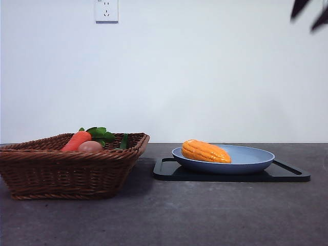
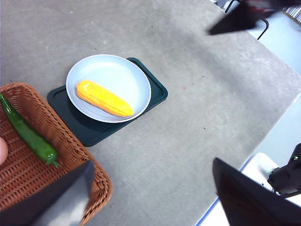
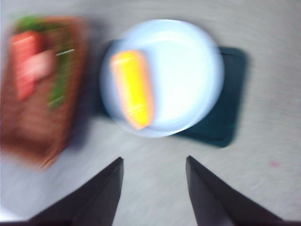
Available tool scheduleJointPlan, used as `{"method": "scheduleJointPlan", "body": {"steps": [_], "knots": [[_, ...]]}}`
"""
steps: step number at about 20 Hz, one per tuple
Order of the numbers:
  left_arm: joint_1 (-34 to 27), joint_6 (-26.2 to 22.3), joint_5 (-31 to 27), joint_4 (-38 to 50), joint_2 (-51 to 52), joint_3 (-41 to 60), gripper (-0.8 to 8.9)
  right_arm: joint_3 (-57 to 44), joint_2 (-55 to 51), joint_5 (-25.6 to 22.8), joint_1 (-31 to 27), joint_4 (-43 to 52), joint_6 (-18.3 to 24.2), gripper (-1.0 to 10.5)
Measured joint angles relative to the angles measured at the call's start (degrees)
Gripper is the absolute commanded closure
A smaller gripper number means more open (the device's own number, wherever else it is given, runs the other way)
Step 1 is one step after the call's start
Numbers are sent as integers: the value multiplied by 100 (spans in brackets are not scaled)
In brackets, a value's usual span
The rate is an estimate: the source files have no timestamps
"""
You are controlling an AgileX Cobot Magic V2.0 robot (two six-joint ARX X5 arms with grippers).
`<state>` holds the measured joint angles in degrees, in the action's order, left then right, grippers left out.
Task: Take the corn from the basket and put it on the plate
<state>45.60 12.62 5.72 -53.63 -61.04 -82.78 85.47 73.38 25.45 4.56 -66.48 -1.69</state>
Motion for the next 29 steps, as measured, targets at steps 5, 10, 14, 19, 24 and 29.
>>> {"method": "scheduleJointPlan", "body": {"steps": [5,10,14,19,24,29], "knots": [[0,0,0,0,0,0,666,4,-1335,2,1220,-772,42,808],[0,0,0,-151,0,0,810,4,-1799,-17,1971,-1025,55,944],[0,-2,0,-186,-2,0,810,4,-1821,-144,2063,-1029,133,944],[0,-2,0,-105,0,0,810,4,-1816,-149,2063,-1005,101,944],[0,-37,-20,-109,-2,0,809,4,-1897,-149,2063,-1003,85,944],[-682,-761,-879,-85,326,24,810,4,-1926,-149,2063,-1003,83,944]]}}
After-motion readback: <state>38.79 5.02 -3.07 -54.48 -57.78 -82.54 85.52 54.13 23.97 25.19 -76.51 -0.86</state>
